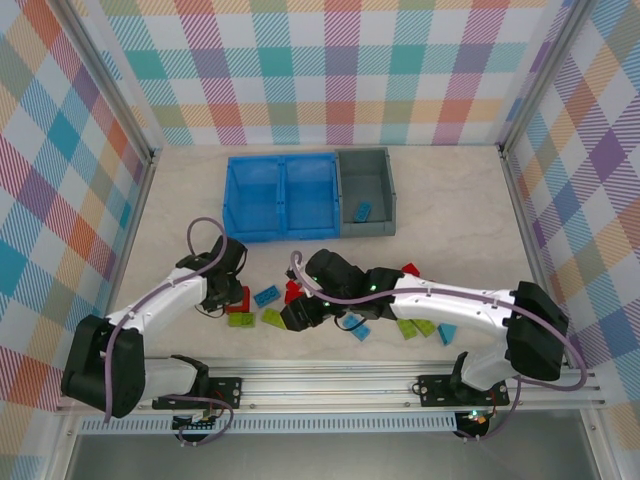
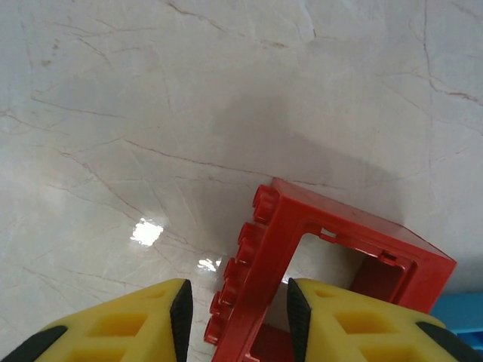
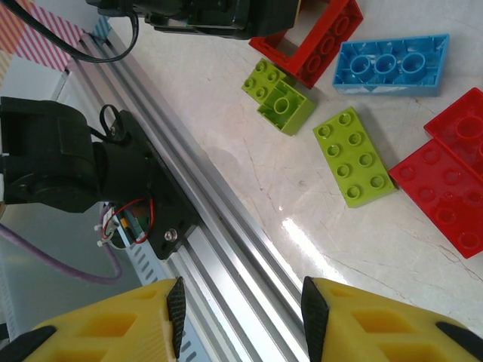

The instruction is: Sort the legos into containers by color

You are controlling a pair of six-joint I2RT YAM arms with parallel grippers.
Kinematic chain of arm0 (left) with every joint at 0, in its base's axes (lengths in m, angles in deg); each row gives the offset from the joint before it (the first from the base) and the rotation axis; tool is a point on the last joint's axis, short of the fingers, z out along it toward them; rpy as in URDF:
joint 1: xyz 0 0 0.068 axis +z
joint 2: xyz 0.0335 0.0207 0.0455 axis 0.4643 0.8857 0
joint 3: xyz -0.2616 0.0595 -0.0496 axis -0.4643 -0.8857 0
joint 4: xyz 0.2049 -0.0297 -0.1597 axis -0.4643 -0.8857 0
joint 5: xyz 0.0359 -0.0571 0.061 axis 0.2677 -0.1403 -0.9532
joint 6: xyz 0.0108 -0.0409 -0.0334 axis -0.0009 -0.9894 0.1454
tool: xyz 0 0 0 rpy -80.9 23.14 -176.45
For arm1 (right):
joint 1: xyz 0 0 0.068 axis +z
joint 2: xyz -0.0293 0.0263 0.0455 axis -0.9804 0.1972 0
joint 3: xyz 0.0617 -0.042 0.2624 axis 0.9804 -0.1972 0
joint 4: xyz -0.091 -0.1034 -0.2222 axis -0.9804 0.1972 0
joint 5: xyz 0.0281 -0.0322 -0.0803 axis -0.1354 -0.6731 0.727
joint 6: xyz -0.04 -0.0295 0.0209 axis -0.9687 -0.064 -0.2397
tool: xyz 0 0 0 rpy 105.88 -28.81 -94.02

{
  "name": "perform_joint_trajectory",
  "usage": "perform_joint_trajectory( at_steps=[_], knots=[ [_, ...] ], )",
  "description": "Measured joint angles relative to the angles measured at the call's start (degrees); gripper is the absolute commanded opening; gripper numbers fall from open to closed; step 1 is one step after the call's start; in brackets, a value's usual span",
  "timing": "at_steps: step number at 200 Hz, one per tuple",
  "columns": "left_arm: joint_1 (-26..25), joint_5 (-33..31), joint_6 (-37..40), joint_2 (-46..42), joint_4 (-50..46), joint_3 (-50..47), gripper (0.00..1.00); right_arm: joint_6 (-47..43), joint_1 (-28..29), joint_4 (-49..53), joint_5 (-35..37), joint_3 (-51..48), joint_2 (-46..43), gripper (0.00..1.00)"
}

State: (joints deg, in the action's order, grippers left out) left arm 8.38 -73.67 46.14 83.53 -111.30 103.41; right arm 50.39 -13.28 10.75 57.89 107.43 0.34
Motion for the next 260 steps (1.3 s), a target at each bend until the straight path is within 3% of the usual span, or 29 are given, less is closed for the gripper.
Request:
perform_joint_trajectory(
  at_steps=[110, 155, 182, 213, 260],
  knots=[
    [0.0, -0.24, 2.67, 1.97, 0.72, 0.17, 0.12, 0.96, 0.02, 0.17, 0.74, 1.88, 1.22, 0.43],
    [0.0, -0.13, 5.9, -3.04, -6.14, 15.08, 0.13, 0.9, 0.0, 2.45, 8.81, 6.01, -1.36, 0.41],
    [0.0, 0.72, 9.68, 4.68, -8.04, 30.21, 0.14, 0.68, 0.0, 2.34, 16.68, 10.43, -2.38, 0.41],
    [0.83, 0.76, 14.71, 19.32, -9.51, 45.99, 0.13, 0.11, -0.28, 1.03, 24.5, 14.27, -2.08, 0.42],
    [3.41, -0.7, 20.72, 40.0, -12.02, 63.76, 0.13, -0.68, -3.93, -0.11, 27.74, 16.85, 0.55, 0.43]
  ],
)
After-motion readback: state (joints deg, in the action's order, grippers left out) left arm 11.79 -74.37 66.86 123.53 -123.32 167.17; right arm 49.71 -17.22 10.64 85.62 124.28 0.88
